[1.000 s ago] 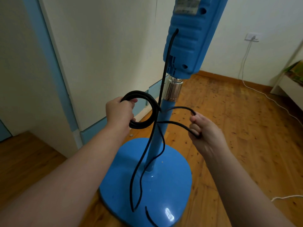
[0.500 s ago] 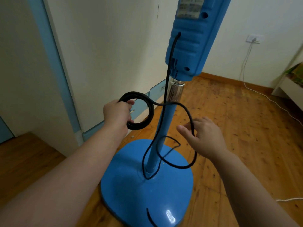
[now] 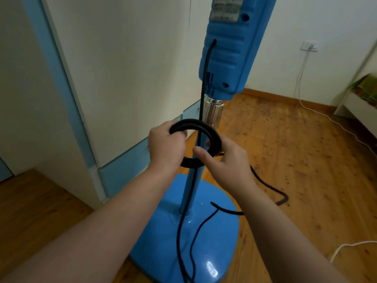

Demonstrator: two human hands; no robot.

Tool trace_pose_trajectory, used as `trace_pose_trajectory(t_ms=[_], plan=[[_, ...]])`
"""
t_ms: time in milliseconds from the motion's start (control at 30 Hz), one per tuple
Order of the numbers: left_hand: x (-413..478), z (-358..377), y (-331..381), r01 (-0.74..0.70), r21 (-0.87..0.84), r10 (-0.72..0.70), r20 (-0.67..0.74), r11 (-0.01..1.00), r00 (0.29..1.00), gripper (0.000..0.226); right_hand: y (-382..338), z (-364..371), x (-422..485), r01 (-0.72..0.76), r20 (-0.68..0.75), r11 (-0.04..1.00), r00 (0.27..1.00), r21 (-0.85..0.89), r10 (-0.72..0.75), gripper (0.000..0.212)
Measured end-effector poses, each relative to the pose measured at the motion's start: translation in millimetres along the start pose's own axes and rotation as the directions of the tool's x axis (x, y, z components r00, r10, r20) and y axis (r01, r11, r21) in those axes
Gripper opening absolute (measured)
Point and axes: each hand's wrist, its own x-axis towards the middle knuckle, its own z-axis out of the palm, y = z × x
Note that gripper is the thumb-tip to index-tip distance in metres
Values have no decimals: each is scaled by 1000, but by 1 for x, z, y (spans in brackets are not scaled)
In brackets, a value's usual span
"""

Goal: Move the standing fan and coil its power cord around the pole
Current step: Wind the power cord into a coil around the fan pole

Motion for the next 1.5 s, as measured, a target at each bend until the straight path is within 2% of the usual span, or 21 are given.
trace_pose_trajectory(t_ms=[100, 167, 267, 367, 433, 500, 700, 833, 900, 967, 1033, 1100, 1200, 1267, 1333, 1400, 1500], plan=[[-6, 5, 2, 109, -184, -113, -11, 977, 994, 29, 0, 2, -2, -87, 21, 981, 996, 174, 85, 22], [-10, 10, 5, 172, -301, -179, 7, 938, 984, 27, -2, 7, -4, -178, 40, 927, 984, 329, 175, 16], [-13, 16, 8, 311, -485, -325, 58, 817, 944, 24, -10, 18, -9, -325, 130, 687, 938, 650, 321, 15], [-18, 22, 9, 432, -570, -444, 128, 699, 887, 19, -15, 22, -11, -330, 165, 460, 917, 824, 363, 14], [-20, 25, 9, 477, -590, -479, 168, 651, 862, 17, -17, 19, -11, -290, 154, 366, 921, 884, 359, 14], [-22, 27, 9, 507, -597, -499, 198, 621, 844, 16, -17, 16, -9, -275, 145, 325, 917, 905, 373, 14], [-20, 27, 5, 575, -510, -537, 239, 640, 809, 19, -19, 17, -9, -258, 42, 458, 901, 851, 431, 23], [-18, 24, 3, 556, -338, -508, 225, 760, 832, 15, -16, 10, -5, -218, -24, 548, 916, 807, 400, 34], [-16, 21, 3, 426, -221, -396, 169, 877, 903, 14, -12, 5, -2, -194, -71, 662, 933, 724, 352, 39], [-10, 15, 5, 150, -56, -141, 134, 987, 981, 18, -9, 3, 0, -182, -75, 749, 952, 637, 295, 39], [-4, 7, 12, -142, 96, 121, 202, 985, 972, 25, -8, 4, 1, -192, -36, 771, 963, 607, 268, 36], [1, 0, 18, -326, 223, 236, 351, 919, 906, 27, -7, 4, 1, -231, 13, 768, 960, 598, 279, 35], [10, -11, 24, -480, 389, 213, 559, 786, 802, 20, -5, 0, 2, -282, 102, 790, 957, 545, 271, 35], [14, -17, 26, -466, 417, 135, 616, 780, 776, 10, -5, -1, 2, -297, 169, 803, 955, 516, 245, 36], [16, -20, 28, -375, 395, 45, 636, 838, 770, 7, -7, -2, 3, -306, 222, 818, 949, 487, 223, 35], [16, -21, 28, -300, 391, -18, 633, 870, 774, 15, -9, -1, 3, -312, 252, 827, 944, 469, 213, 35], [13, -18, 25, -298, 404, 16, 571, 865, 821, 22, -9, 2, 3, -315, 280, 813, 940, 490, 195, 33]])
